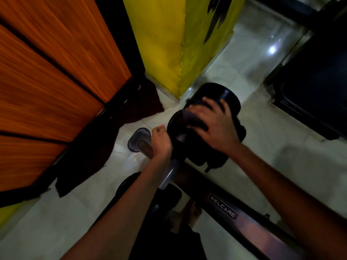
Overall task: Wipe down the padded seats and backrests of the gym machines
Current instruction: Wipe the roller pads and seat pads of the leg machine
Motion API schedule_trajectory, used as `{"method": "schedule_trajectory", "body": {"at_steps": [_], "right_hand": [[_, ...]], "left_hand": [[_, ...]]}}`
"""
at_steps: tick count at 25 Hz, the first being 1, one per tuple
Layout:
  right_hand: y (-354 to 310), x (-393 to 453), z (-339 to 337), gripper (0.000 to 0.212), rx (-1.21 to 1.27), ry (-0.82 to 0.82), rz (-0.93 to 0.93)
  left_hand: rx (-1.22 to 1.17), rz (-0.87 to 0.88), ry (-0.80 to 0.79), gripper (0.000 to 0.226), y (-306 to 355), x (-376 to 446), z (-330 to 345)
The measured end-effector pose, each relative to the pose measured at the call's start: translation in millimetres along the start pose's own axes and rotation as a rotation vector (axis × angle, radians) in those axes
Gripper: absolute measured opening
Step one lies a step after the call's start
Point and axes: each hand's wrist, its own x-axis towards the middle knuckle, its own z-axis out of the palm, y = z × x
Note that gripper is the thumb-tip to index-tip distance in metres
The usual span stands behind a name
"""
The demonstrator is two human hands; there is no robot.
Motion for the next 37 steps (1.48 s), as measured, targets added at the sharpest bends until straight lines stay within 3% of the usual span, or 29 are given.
{"method": "schedule_trajectory", "body": {"at_steps": [2,5,7,10,12,14,15,21,25,27,31,34,37], "right_hand": [[27.4,29.3,-9.8,0.055,0.011,-0.017,0.208],[24.3,48.8,-6.8,0.049,-0.031,0.011,0.404],[4.9,33.8,-2.3,0.047,-0.003,0.050,0.321],[9.8,5.0,-5.8,0.049,0.018,0.047,0.065],[35.1,20.8,-14.1,0.052,0.084,0.103,0.207],[47.7,42.8,-16.9,0.057,0.153,0.131,0.437],[42.3,46.9,-12.9,0.057,0.134,0.132,0.468],[-0.3,-3.5,1.4,0.050,0.034,0.041,0.042],[21.8,43.8,-10.2,0.053,0.038,0.013,0.341],[-1.0,42.6,-1.5,0.047,-0.014,0.030,0.370],[-37.4,-10.6,8.3,0.047,0.045,-0.005,-0.016],[0.9,-8.1,-0.5,0.051,0.025,-0.053,-0.197],[38.6,21.2,-8.5,0.055,0.026,-0.004,0.026]], "left_hand": [[0.102,-0.077,-0.080,0.060,6.2,7.2,8.1],[0.197,-0.058,-0.061,0.058,10.5,6.4,15.0],[0.253,0.004,-0.024,0.050,9.8,-4.9,16.1],[0.228,0.238,0.166,0.043,-1.0,-30.4,23.4],[0.219,0.364,0.258,0.047,-6.1,-42.4,32.9],[0.234,0.391,0.291,0.055,-7.3,-47.6,36.8],[0.234,0.405,0.310,0.056,-8.2,-47.8,38.1],[0.111,0.629,0.258,0.055,-28.7,-52.5,38.8],[-0.013,0.693,0.183,0.040,-28.5,-28.8,15.4],[-0.113,0.556,0.143,0.031,-22.4,-18.6,7.4],[-0.429,-0.017,0.138,0.027,-1.1,6.7,4.0],[-0.327,-0.128,-0.059,0.028,9.7,16.5,7.3],[-0.017,-0.071,-0.092,0.051,14.2,17.7,16.2]]}}
